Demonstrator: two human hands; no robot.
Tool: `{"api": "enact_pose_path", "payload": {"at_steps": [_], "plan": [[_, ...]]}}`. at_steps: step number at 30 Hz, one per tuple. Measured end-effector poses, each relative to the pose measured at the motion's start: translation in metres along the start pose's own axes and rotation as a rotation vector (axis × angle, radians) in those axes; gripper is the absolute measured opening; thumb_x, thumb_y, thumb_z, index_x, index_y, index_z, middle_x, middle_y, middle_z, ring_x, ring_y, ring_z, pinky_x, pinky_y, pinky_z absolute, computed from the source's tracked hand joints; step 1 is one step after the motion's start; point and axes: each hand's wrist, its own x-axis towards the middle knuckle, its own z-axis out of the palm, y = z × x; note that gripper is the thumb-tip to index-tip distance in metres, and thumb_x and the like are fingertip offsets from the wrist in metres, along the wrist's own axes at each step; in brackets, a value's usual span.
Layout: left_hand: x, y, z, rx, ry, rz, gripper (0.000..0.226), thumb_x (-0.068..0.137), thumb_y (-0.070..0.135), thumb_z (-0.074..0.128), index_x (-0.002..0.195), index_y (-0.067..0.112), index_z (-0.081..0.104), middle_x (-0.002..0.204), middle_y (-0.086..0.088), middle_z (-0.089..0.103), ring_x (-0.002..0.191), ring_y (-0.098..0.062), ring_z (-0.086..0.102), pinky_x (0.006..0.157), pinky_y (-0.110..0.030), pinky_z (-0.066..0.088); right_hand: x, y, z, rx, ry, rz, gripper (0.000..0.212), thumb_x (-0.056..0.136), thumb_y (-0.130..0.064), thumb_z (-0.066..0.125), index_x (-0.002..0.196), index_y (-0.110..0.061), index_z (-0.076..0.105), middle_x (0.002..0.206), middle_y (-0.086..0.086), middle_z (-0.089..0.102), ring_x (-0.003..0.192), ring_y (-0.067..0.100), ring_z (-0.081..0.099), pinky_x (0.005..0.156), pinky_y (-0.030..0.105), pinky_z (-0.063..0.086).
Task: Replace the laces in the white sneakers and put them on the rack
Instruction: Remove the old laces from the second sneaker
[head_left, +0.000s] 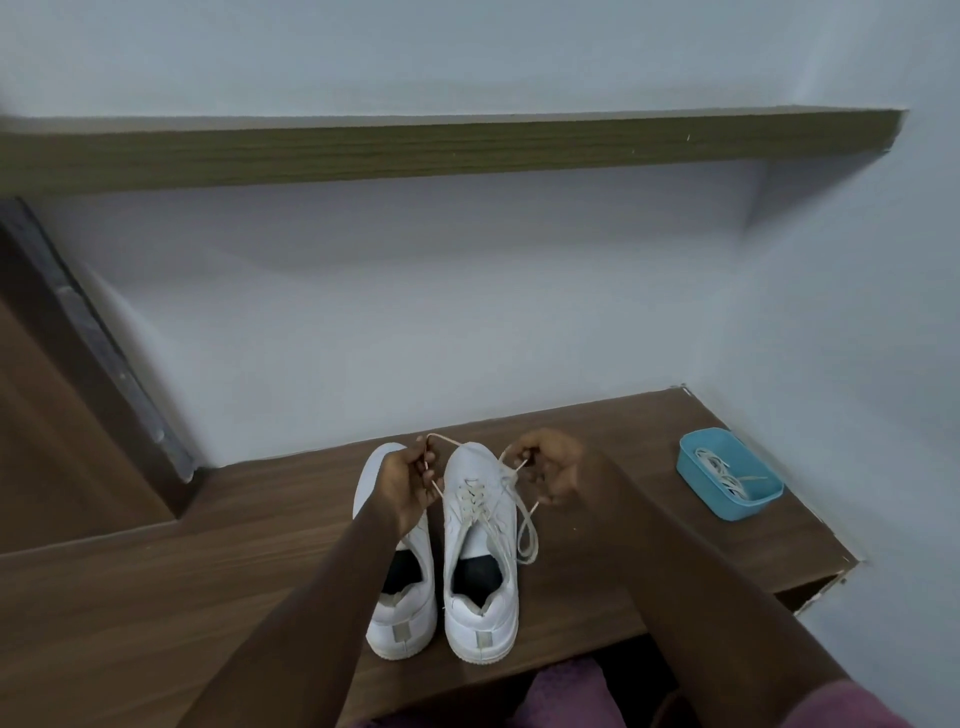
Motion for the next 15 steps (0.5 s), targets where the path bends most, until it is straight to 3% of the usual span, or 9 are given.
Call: {"api": "enact_pose_path", "payload": {"at_steps": [3, 6, 9, 13, 15], "plan": [[-0.001, 0.003, 0.002, -0.115, 0.062, 0.106, 0.018, 0.091, 0.006, 0.045, 0.084, 0.017, 0.057, 0.051, 0.008, 0.041, 0.037, -0.004, 0.032, 0.041, -0.018, 0.029, 0.0, -0.01, -0.01, 0.164, -0.002, -0.072, 0.036, 0.083, -0.019, 0.052, 0.049, -0.021, 0.038, 0.045, -0.01, 0.047, 0.053, 0.007, 0.034, 0.061, 0.024, 0.025], [0.001, 0.009, 0.004, -0.074, 0.281, 0.236, 0.031, 0.081, -0.01, 0.038, 0.084, 0.017, 0.053, 0.062, 0.002, 0.039, 0.042, -0.008, 0.033, 0.036, -0.016, 0.028, -0.002, -0.017, -0.019, 0.373, 0.108, -0.178, 0.03, 0.084, -0.014, 0.048, 0.056, -0.018, 0.038, 0.036, -0.008, 0.04, 0.047, 0.007, 0.028, 0.052, 0.019, 0.025], [0.004, 0.019, 0.001, -0.066, 0.452, 0.293, 0.032, 0.079, -0.013, 0.042, 0.087, 0.016, 0.052, 0.064, -0.002, 0.041, 0.038, -0.009, 0.035, 0.037, -0.018, 0.026, -0.002, -0.019, -0.033, 0.492, 0.21, -0.28, 0.029, 0.09, -0.017, 0.046, 0.062, -0.017, 0.042, 0.034, -0.006, 0.041, 0.046, 0.009, 0.028, 0.049, 0.019, 0.026], [0.005, 0.031, -0.009, -0.089, 0.592, 0.349, 0.005, 0.09, 0.011, 0.057, 0.088, 0.01, 0.053, 0.061, -0.003, 0.04, 0.047, -0.014, 0.03, 0.043, -0.023, 0.027, -0.004, -0.016, -0.048, 0.485, 0.288, -0.344, 0.013, 0.096, -0.022, 0.045, 0.085, -0.024, 0.053, 0.044, -0.002, 0.045, 0.046, 0.011, 0.03, 0.047, 0.018, 0.029], [0.006, 0.035, -0.015, -0.017, 0.643, 0.347, 0.028, 0.093, 0.03, 0.056, 0.073, 0.01, 0.051, 0.062, -0.003, 0.04, 0.048, -0.015, 0.031, 0.046, -0.026, 0.028, -0.001, -0.013, -0.051, 0.463, 0.313, -0.4, 0.021, 0.097, -0.018, 0.041, 0.109, -0.032, 0.051, 0.052, 0.001, 0.047, 0.04, 0.009, 0.033, 0.046, 0.016, 0.028]]}}
